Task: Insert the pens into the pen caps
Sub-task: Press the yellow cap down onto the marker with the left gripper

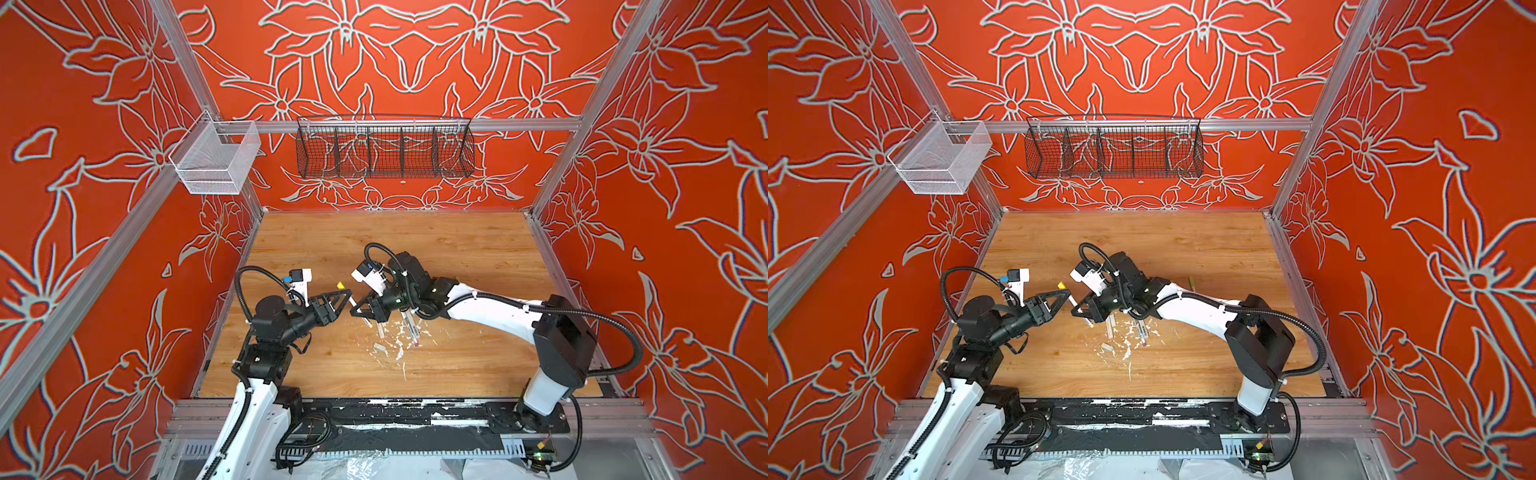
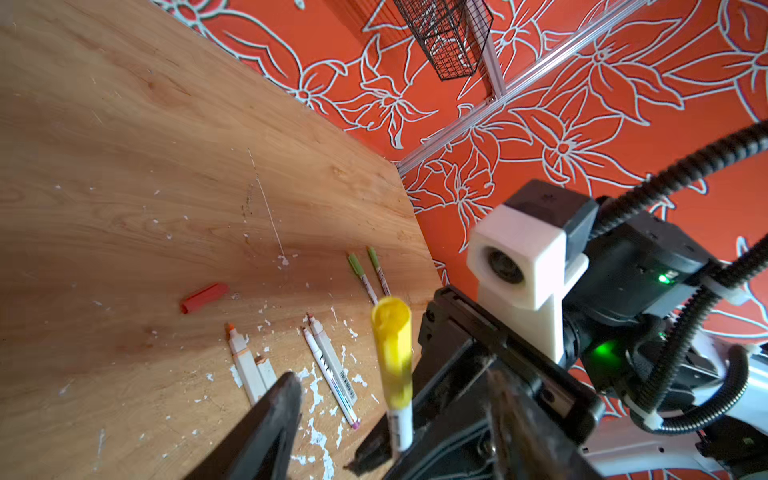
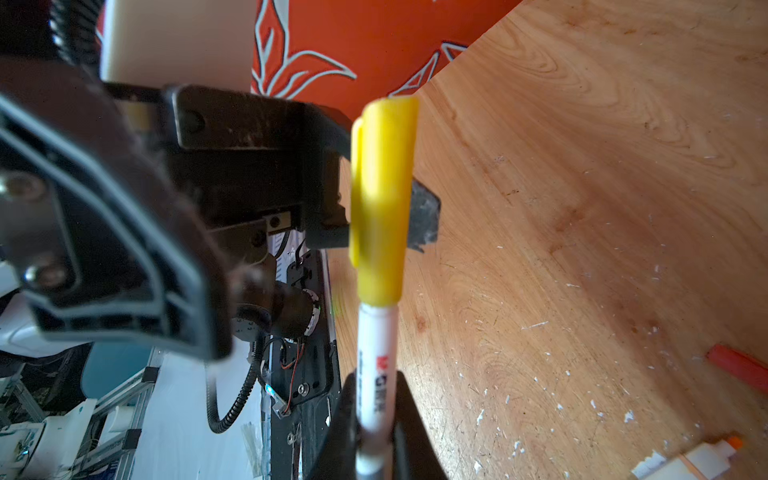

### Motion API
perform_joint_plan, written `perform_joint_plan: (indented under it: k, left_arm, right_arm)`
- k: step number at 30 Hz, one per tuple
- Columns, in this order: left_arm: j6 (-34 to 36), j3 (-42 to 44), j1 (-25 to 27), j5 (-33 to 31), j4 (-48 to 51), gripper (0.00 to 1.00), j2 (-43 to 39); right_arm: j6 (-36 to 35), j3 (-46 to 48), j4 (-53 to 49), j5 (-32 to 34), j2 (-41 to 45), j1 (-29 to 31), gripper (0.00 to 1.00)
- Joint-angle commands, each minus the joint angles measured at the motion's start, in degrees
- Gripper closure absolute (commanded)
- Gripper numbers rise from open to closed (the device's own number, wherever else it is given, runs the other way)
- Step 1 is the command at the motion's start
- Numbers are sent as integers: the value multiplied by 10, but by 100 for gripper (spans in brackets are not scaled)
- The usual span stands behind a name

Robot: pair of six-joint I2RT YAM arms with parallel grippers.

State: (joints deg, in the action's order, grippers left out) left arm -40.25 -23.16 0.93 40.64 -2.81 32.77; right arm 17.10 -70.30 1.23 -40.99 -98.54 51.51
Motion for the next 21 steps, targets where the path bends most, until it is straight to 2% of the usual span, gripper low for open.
perform_joint_plan:
  k: [1, 4, 13, 21]
  left_arm:
    - [5, -17, -8, 2, -6, 33, -4]
    - [0, -14, -9, 2, -13, 44, -4]
    - [-8, -8, -11, 10, -17, 100, 1]
    - [-11, -4, -11, 27, -4, 100, -5]
  right_arm:
    - [-19, 10, -9, -9, 18, 5, 97]
    - [-22, 12, -8, -8, 19, 6, 97]
    - [-24, 11, -4, -6, 26, 8, 99]
    - [-27, -9, -3, -1, 26, 7, 100]
